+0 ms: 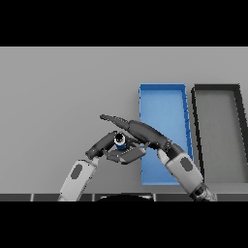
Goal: Pick up the blue pipe and place it into the blue bin.
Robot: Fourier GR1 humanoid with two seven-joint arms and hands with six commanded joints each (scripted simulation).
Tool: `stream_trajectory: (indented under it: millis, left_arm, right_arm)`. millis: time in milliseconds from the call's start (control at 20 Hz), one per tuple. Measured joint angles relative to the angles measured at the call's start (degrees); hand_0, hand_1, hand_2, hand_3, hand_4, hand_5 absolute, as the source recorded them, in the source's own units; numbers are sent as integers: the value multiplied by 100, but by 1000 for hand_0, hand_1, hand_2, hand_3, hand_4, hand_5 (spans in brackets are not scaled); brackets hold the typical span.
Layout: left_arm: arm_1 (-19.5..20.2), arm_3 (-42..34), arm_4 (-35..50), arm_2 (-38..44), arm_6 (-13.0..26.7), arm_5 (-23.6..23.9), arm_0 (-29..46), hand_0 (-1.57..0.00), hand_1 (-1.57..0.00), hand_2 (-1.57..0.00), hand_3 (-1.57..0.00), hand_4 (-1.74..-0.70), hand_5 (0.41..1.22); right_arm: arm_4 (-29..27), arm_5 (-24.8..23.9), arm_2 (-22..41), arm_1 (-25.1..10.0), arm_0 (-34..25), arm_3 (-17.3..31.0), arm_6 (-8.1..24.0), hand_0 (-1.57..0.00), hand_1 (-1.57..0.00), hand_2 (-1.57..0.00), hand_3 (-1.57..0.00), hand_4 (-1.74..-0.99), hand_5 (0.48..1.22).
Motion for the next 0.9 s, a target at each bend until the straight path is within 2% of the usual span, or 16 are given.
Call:
stream_trajectory:
  millis: [50, 100, 150, 200, 250, 350, 400, 500, 600, 750, 900]
  left_arm:
    - [-53, 15, -49, 25, 148, 16, -27, -1571, -1571, -1571, -1571, -1462, 1221]
    - [-93, 62, -74, 66, 218, -5, -89, -1571, -1571, -1571, -1571, -1517, 1221]
    - [-127, 48, -41, 48, 97, -67, -4, -1571, -1571, -1571, -1571, -1560, 1221]
    - [-111, 8, -6, 69, 326, -84, 40, -1571, -1571, -1571, -1571, -1595, 1221]
    - [-99, -7, -35, 30, 310, -71, 53, -1571, -1571, -1571, -1571, -1622, 1221]
    - [-105, 19, -60, 36, 320, -2, 2, -1571, -1571, -1571, -1511, -1662, 1221]
    - [-141, 70, 7, 64, 274, -46, -47, -1571, -1571, -1571, -1523, -1677, 1221]
    - [-205, 41, 250, 127, 146, -169, 15, -1571, -1571, -1571, -1502, -1699, 1221]
    - [-232, 44, 272, 132, 86, -217, 14, -1571, -1571, -1571, -1464, -1713, 1221]
    - [-291, 45, 238, 147, 215, -208, -4, -1571, -1571, -1571, -1437, -1725, 1221]
    - [-298, -73, 240, 141, 275, -169, 9, -1571, -1571, -1571, -1426, -1731, 1221]
  right_arm:
    - [35, 55, 18, 54, -103, 180, 23, -168, -218, -261, -128, -1233, 487]
    - [16, 79, 23, 111, -246, 273, 66, -323, -362, -377, -242, -1278, 485]
    - [-41, 156, 65, 117, -230, 251, -30, -507, -530, -538, -401, -1331, 489]
    - [-23, 187, 80, 142, -248, 311, -87, -702, -703, -745, -604, -1406, 500]
    - [-42, 213, 115, 164, -220, 300, -179, -876, -877, -910, -762, -1467, 518]
    - [-18, 99, 166, 315, -297, 379, -57, -1126, -1127, -1148, -953, -1551, 596]
    - [-57, 48, 184, 409, -323, 442, -168, -1215, -1215, -1233, -1021, -1581, 650]
    - [-172, -69, 225, 424, -199, 438, -336, -1343, -1343, -1354, -1186, -1628, 856]
    - [-171, -135, 326, 369, -221, 449, -491, -1425, -1425, -1432, -1304, -1665, 987]
    - [-87, -251, 501, 241, -200, 460, -863, -1496, -1496, -1500, -1434, -1702, 1101]
    - [-220, -411, 510, 159, -291, 408, -786, -1533, -1533, -1535, -1501, -1721, 1160]
